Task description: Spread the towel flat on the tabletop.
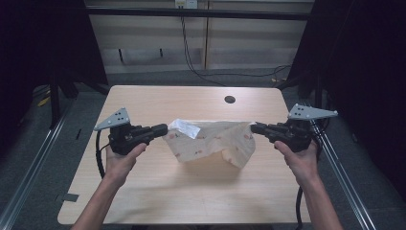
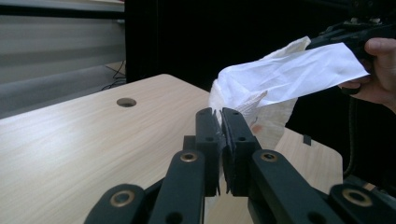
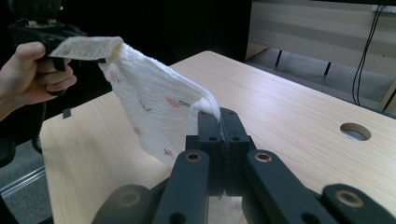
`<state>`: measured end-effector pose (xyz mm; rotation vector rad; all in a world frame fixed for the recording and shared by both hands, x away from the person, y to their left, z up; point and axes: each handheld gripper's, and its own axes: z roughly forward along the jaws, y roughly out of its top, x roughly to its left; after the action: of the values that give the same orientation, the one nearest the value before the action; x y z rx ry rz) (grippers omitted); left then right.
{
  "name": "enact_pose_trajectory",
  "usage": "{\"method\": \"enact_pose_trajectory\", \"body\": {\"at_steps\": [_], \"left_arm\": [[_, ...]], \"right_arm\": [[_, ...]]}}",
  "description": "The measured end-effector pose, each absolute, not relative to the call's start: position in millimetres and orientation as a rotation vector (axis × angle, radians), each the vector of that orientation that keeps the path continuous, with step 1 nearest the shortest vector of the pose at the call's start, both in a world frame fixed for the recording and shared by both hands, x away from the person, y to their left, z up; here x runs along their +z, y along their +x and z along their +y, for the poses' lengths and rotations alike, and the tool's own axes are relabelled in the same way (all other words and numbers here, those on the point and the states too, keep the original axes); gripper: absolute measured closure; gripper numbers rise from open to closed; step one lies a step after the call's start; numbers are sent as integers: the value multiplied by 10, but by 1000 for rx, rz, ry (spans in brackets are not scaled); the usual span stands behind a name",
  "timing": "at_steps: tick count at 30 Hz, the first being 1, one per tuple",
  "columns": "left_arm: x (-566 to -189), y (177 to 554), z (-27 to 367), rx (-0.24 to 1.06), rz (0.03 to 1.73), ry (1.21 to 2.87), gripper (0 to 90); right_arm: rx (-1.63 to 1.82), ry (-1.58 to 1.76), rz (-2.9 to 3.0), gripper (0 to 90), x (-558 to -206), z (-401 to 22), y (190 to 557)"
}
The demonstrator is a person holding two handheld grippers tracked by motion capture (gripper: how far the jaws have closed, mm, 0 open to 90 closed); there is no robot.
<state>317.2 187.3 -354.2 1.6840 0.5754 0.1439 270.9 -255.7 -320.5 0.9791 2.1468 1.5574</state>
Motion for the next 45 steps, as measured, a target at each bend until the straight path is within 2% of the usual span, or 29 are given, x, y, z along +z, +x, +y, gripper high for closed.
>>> {"method": "enact_pose_trajectory", "body": {"at_steps": [9, 20, 24, 28, 33, 37, 45], "left_arm": [[-3230, 3069, 1905, 184, 529, 1692, 864], [-3077, 2742, 2042, 197, 490, 1720, 864], [-3043, 2748, 2059, 187, 510, 1737, 864], [-3198, 2947, 1963, 168, 581, 1798, 864], [-3414, 3173, 1778, 154, 616, 1834, 863], [-3616, 3449, 1615, 139, 659, 1879, 863], [-3921, 3722, 1552, 95, 741, 1891, 862]], "right_arm": [[1592, 923, 2141, 891, -2930, -2556, 2568], [1645, 842, 2186, 892, -2822, -2477, 2244], [1651, 834, 2203, 892, -2814, -2462, 2226], [1580, 891, 2246, 892, -2988, -2461, 2398], [1467, 1039, 2290, 891, -3379, -2582, 2753], [1413, 1074, 2297, 891, -3532, -2643, 2882], [1344, 1101, 2349, 884, -3770, -2704, 3185]]}}
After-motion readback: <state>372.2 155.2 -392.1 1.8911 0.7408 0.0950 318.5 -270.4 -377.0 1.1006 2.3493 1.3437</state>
